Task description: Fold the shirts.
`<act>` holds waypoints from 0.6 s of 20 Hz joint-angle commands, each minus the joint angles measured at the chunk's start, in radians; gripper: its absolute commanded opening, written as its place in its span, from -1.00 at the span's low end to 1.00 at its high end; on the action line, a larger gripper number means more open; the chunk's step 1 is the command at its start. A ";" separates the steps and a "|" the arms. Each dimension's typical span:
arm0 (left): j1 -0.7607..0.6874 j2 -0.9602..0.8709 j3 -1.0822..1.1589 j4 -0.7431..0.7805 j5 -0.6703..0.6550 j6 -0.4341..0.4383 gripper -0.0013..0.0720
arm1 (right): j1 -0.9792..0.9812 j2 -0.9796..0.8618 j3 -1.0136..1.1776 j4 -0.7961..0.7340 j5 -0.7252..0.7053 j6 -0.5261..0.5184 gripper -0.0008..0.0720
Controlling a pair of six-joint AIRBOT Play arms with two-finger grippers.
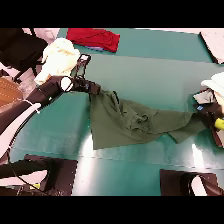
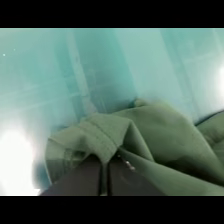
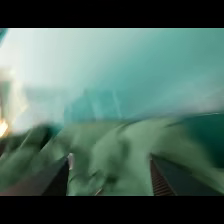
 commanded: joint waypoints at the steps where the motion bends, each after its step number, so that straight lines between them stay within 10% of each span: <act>1: 0.001 -0.009 0.034 0.004 -0.070 -0.001 -0.88 | 0.011 0.064 0.167 0.001 0.245 -0.008 0.58; 6: 0.001 -0.005 0.037 0.000 -0.153 -0.002 -0.88 | 0.444 0.039 0.239 -0.040 0.004 0.024 0.54; 9: 0.001 -0.002 0.037 -0.008 -0.175 -0.023 -0.88 | 0.834 -0.234 0.259 -0.180 -0.154 -0.029 0.38; 12: 0.001 0.008 0.048 -0.032 -0.187 -0.027 -0.88 | 1.076 -0.578 0.443 -0.329 -0.192 -0.024 0.64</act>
